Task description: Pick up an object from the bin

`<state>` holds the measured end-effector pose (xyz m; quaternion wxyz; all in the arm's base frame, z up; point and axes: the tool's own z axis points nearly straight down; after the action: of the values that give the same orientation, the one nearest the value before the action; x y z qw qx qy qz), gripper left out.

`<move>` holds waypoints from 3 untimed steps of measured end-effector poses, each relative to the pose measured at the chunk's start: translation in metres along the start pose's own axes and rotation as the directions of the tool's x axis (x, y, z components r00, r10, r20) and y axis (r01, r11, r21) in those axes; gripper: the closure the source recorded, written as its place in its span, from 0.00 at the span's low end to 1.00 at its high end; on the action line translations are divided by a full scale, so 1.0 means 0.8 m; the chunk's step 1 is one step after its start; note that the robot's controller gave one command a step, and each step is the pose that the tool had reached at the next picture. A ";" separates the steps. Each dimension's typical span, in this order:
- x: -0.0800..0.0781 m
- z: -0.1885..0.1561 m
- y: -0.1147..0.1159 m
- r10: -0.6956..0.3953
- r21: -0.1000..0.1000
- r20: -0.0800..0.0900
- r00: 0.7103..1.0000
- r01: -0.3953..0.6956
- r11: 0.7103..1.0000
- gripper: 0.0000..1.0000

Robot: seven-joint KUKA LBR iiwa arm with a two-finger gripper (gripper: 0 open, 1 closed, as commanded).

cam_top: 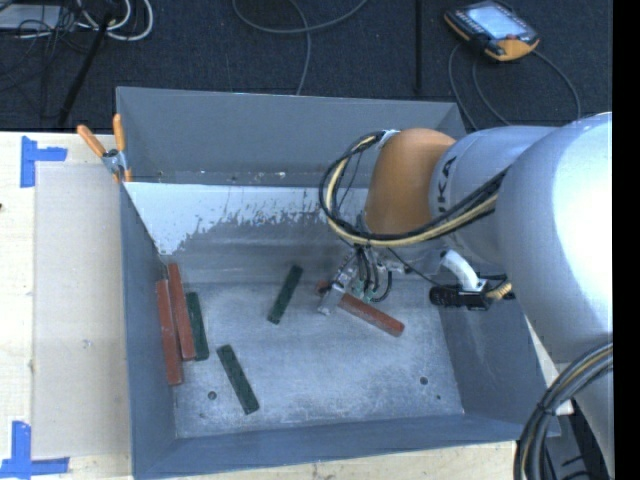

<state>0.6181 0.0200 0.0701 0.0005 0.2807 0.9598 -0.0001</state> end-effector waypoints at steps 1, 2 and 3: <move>0.000 0.000 0.000 -0.002 0.001 0.000 1.000 0.002 1.000 1.00; 0.000 0.000 0.000 -0.003 0.001 0.000 1.000 0.003 1.000 1.00; 0.000 0.000 0.000 -0.004 0.001 0.000 1.000 0.004 1.000 1.00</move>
Offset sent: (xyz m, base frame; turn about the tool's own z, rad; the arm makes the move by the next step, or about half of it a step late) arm 0.0000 0.0000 0.0000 0.0000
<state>0.6180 0.0198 0.0699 0.0005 0.2790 0.9603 -0.0007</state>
